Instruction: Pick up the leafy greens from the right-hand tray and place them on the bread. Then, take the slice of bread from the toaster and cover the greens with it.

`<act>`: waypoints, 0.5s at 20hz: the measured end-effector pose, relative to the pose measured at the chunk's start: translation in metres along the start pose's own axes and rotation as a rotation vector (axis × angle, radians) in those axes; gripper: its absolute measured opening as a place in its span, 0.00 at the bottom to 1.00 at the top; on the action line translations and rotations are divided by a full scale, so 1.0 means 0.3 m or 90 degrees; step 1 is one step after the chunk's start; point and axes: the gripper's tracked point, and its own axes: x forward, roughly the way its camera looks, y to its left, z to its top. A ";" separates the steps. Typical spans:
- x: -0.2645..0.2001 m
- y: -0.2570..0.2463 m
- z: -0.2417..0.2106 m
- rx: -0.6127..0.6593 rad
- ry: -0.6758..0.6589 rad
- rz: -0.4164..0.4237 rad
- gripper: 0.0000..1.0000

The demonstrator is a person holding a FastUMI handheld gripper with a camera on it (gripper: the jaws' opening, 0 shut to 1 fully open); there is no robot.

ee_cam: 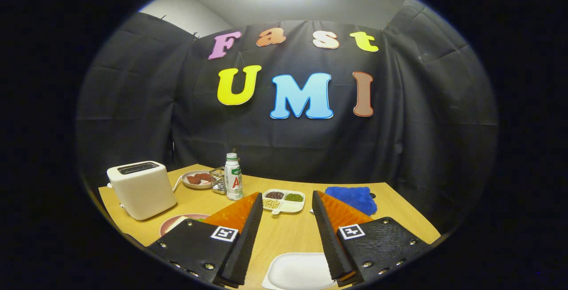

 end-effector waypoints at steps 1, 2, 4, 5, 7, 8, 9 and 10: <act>-0.010 -0.044 0.006 -0.006 -0.007 -0.010 0.68; -0.021 -0.084 0.007 -0.011 -0.013 -0.017 0.68; -0.049 -0.161 0.010 -0.014 -0.023 -0.028 0.68; -0.062 -0.196 0.011 -0.014 -0.027 -0.031 0.68; -0.090 -0.285 0.013 -0.008 -0.035 -0.042 0.68; -0.104 -0.324 0.017 0.000 -0.038 -0.049 0.68; -0.118 -0.372 0.015 0.009 -0.040 -0.058 0.68; -0.129 -0.428 0.017 0.021 -0.042 -0.068 0.68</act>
